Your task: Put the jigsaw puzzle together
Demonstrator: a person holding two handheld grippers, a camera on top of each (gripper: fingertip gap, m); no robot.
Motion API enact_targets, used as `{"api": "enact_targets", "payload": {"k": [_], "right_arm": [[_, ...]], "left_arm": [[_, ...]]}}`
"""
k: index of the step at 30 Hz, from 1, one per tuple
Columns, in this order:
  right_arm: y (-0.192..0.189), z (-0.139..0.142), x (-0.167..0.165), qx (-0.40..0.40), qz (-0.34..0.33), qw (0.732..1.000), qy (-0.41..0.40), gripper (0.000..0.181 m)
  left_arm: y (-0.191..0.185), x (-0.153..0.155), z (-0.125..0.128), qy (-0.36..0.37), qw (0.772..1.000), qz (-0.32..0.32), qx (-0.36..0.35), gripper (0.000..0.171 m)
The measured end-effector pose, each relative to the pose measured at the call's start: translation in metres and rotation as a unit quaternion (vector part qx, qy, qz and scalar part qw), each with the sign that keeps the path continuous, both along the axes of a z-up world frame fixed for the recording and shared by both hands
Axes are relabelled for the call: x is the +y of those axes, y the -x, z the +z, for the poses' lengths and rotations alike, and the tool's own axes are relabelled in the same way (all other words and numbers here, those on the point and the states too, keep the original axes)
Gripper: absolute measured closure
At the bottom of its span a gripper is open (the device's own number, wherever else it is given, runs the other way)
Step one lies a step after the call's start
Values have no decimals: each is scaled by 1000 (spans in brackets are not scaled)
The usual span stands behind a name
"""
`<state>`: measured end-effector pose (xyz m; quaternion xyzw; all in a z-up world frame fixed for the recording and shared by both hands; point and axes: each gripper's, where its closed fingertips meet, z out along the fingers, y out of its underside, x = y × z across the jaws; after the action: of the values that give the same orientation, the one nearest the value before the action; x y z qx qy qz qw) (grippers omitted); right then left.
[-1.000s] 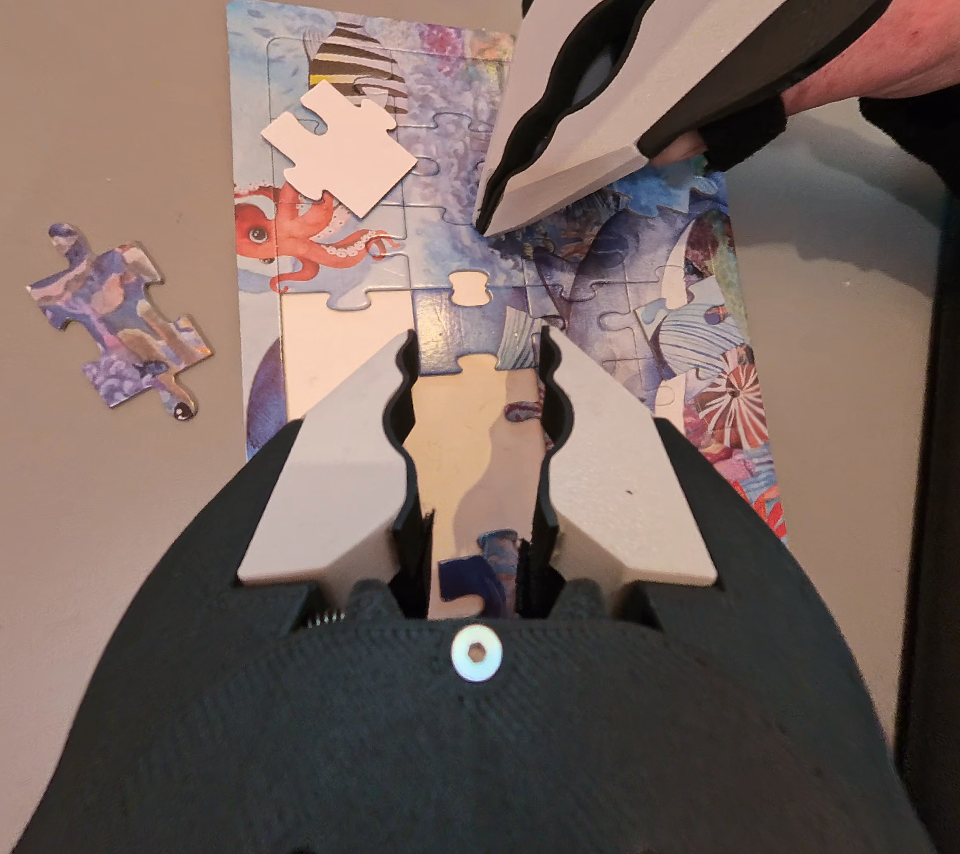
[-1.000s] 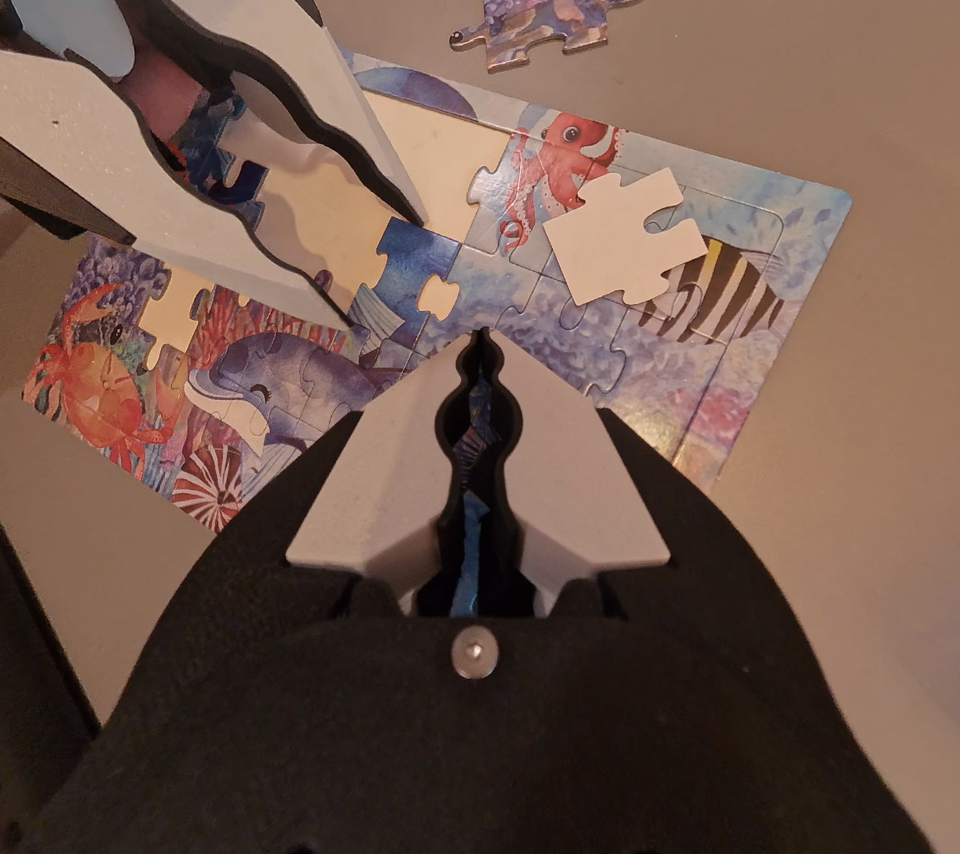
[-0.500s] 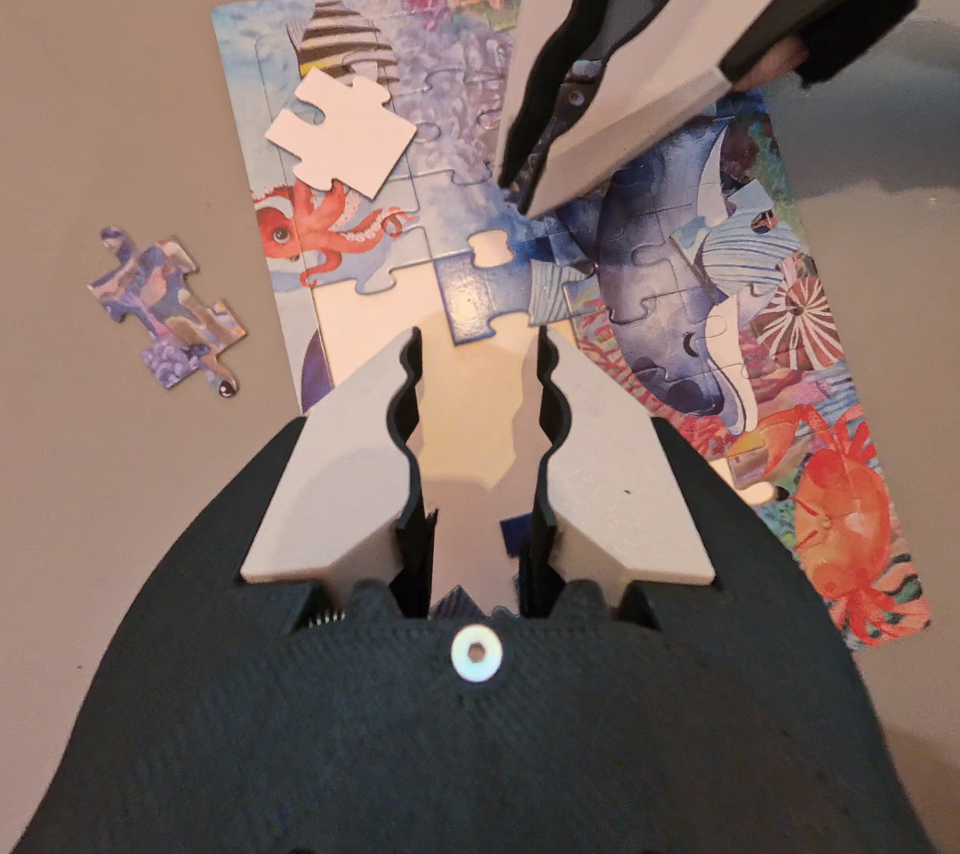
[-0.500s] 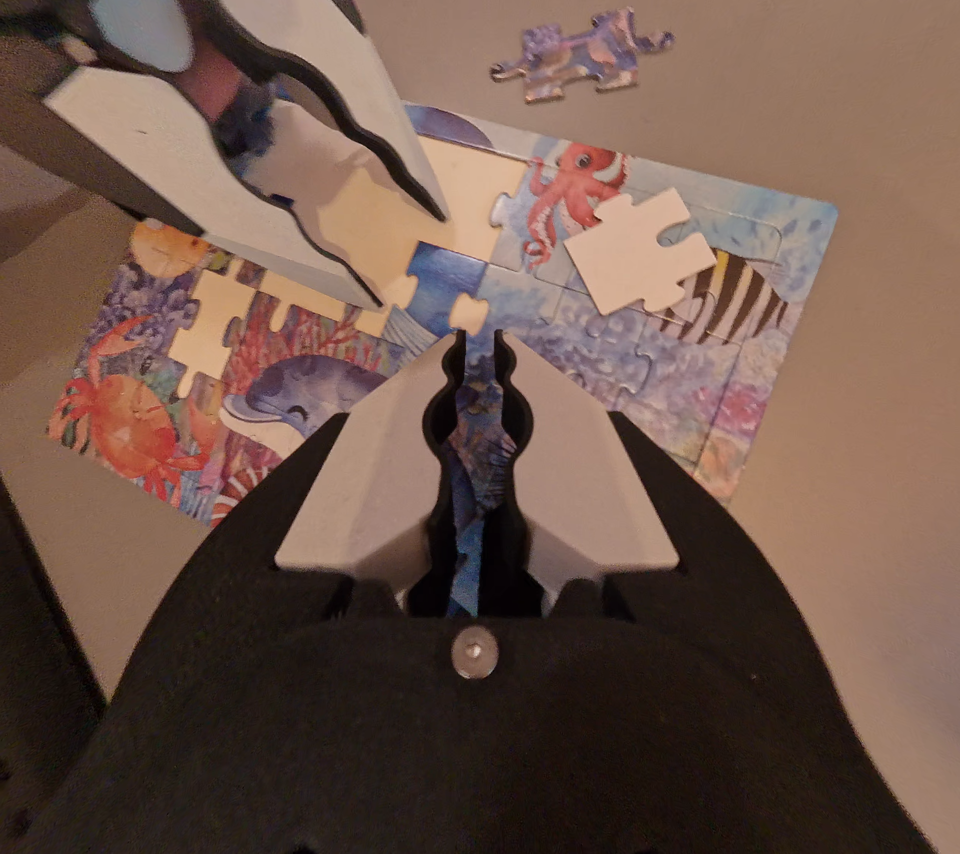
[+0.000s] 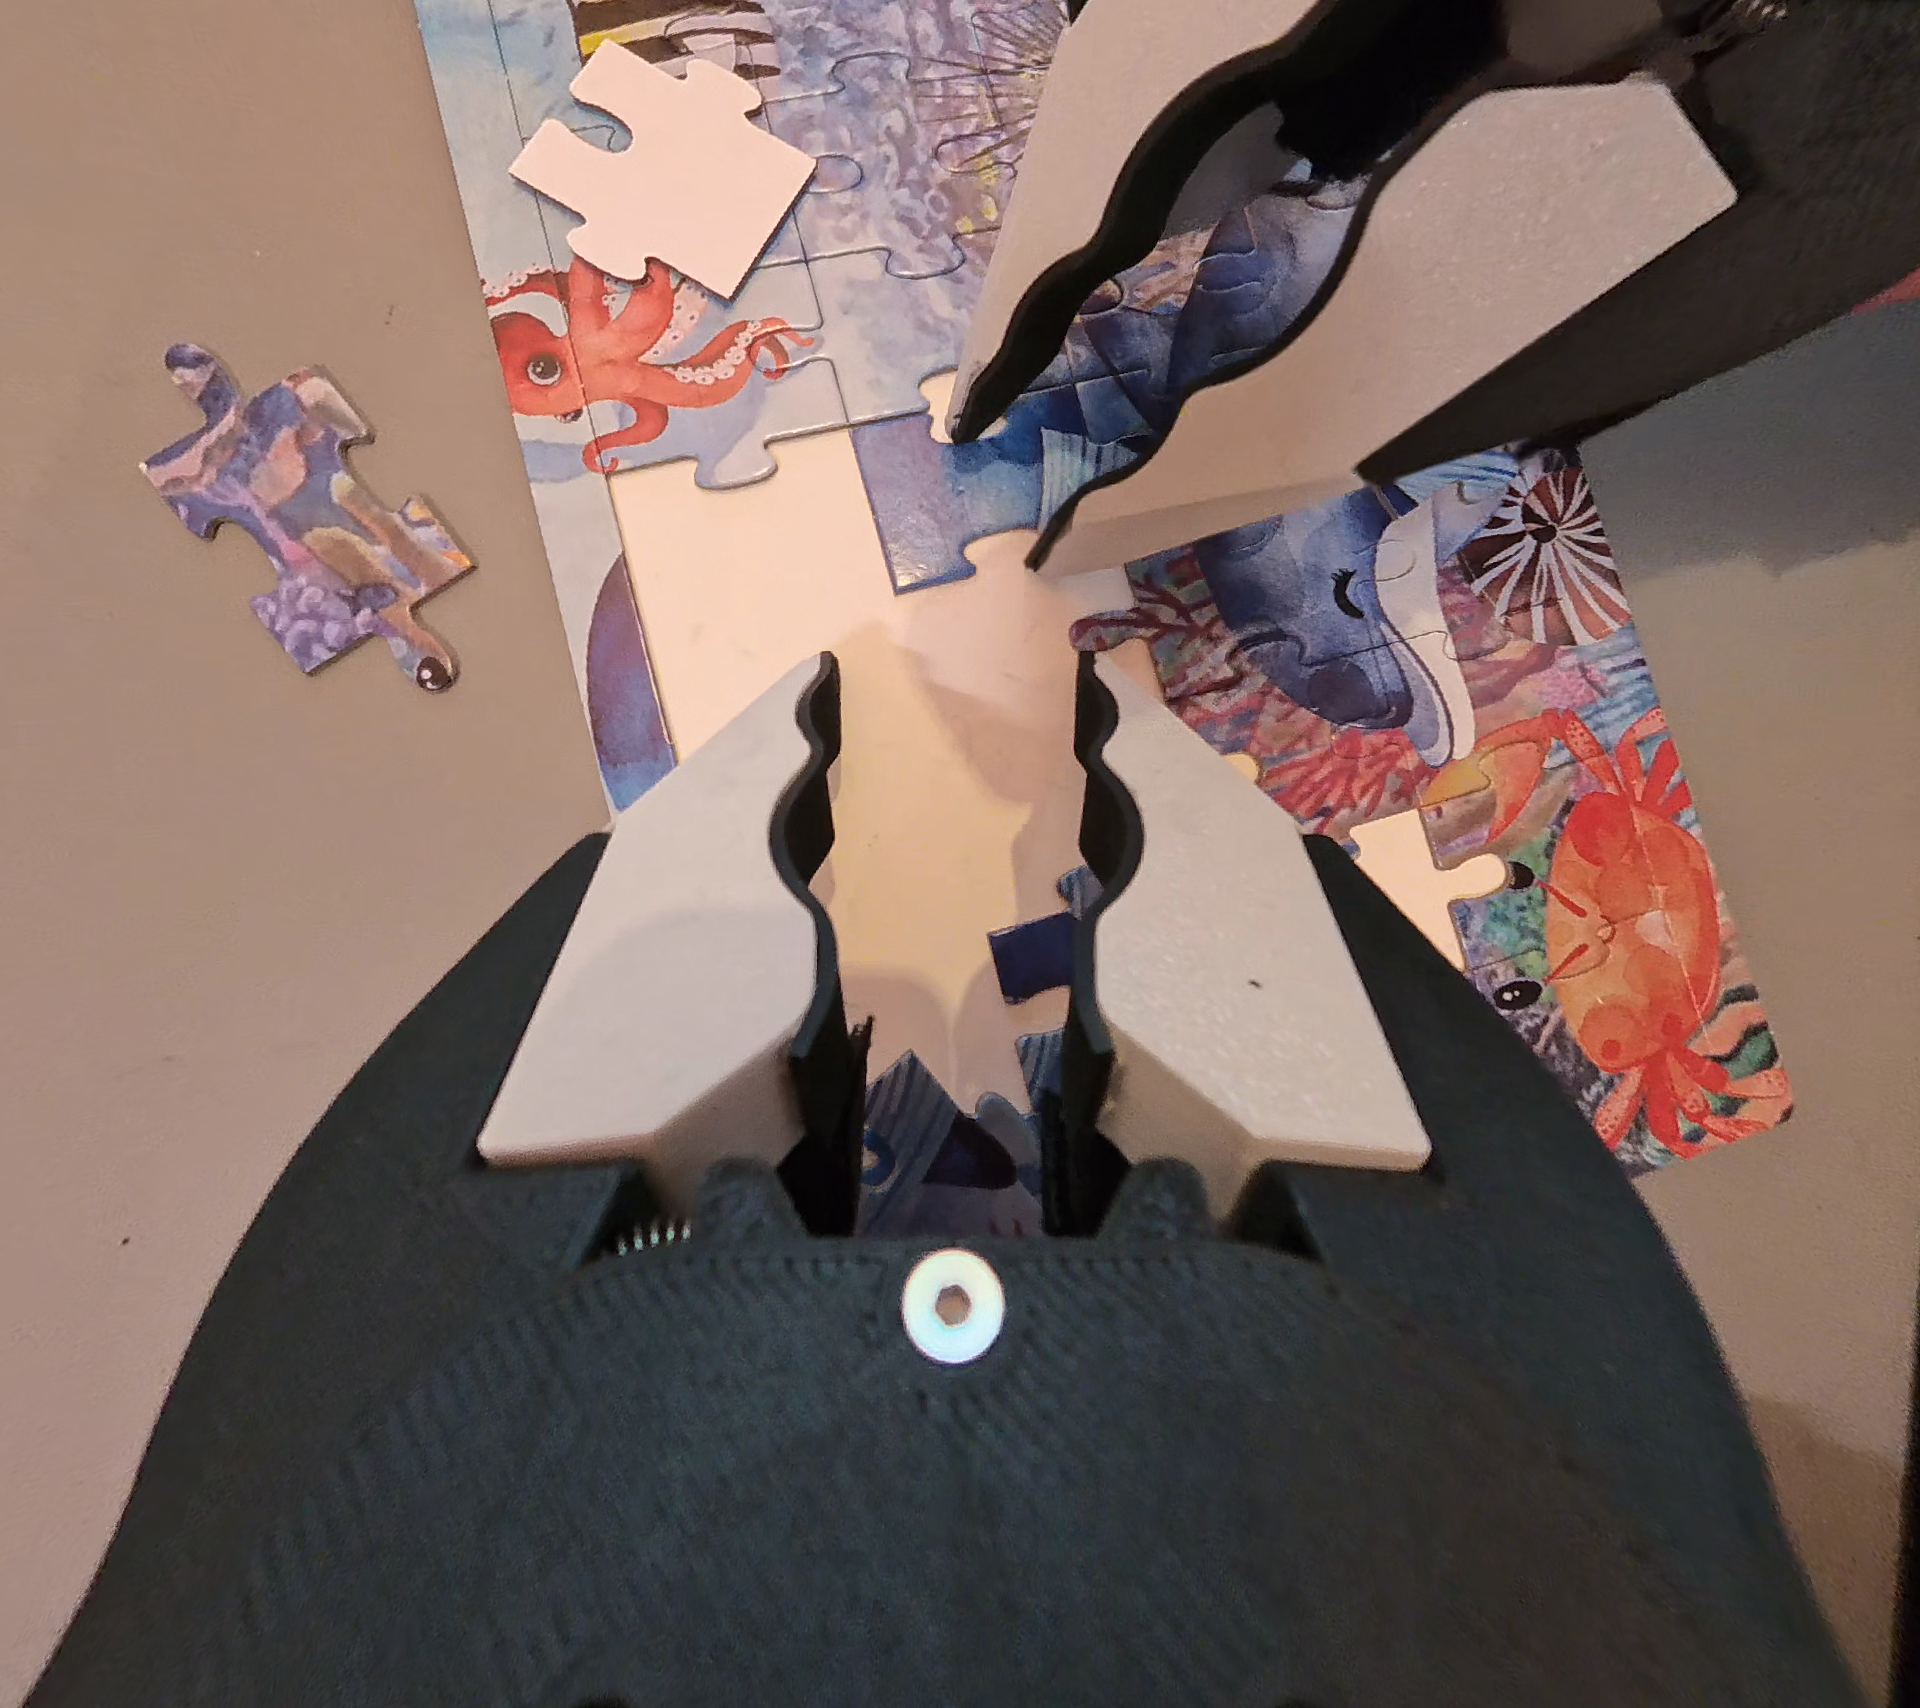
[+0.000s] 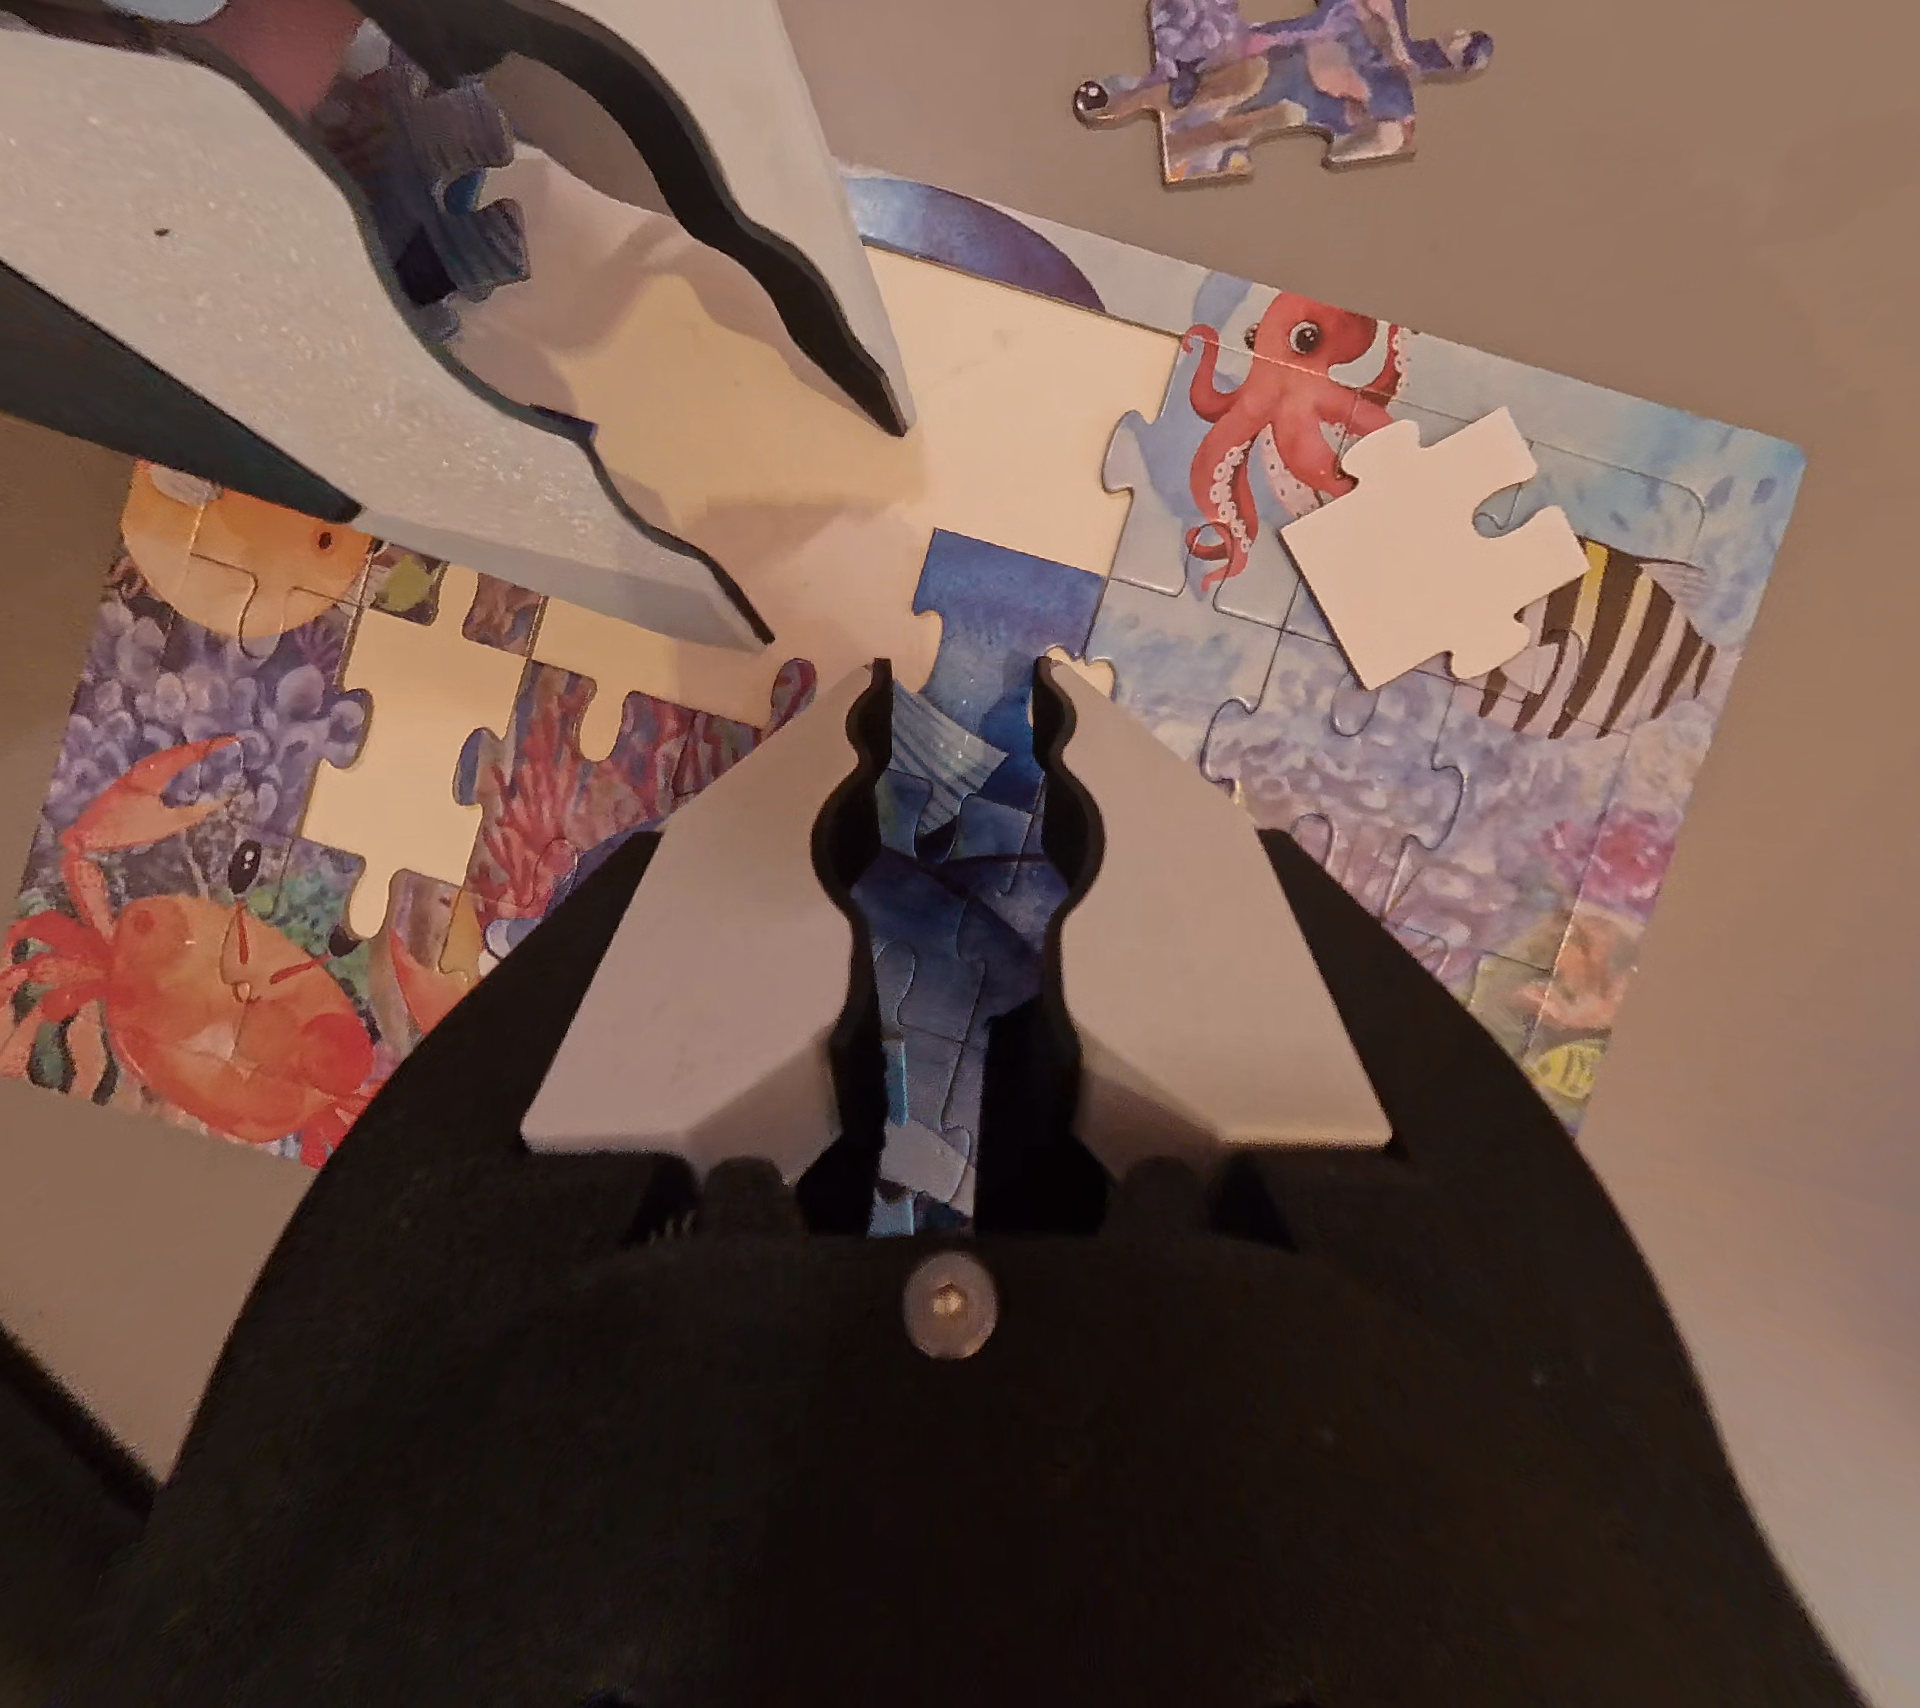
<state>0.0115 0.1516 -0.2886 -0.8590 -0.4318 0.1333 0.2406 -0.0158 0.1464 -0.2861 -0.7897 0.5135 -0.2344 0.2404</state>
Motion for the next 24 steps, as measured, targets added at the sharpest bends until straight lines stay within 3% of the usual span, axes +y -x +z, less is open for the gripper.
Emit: {"api": "enact_targets", "payload": {"k": [7, 22, 23, 24], "right_arm": [[0, 1, 3, 4, 5, 1000, -12, 165], [0, 7, 2, 60, 13, 998, 11, 166], [-4, 11, 8, 62, 1, 998, -4, 181], [-2, 16, 7, 85, 8, 996, 1, 181]], "left_arm": [[3, -1, 0, 3, 1000, 0, 1, 133], [5, -1, -1, 1, 1000, 3, 1, 135], [6, -1, -1, 1, 1000, 3, 3, 139], [6, -1, -1, 1, 1000, 3, 2, 139]]}}
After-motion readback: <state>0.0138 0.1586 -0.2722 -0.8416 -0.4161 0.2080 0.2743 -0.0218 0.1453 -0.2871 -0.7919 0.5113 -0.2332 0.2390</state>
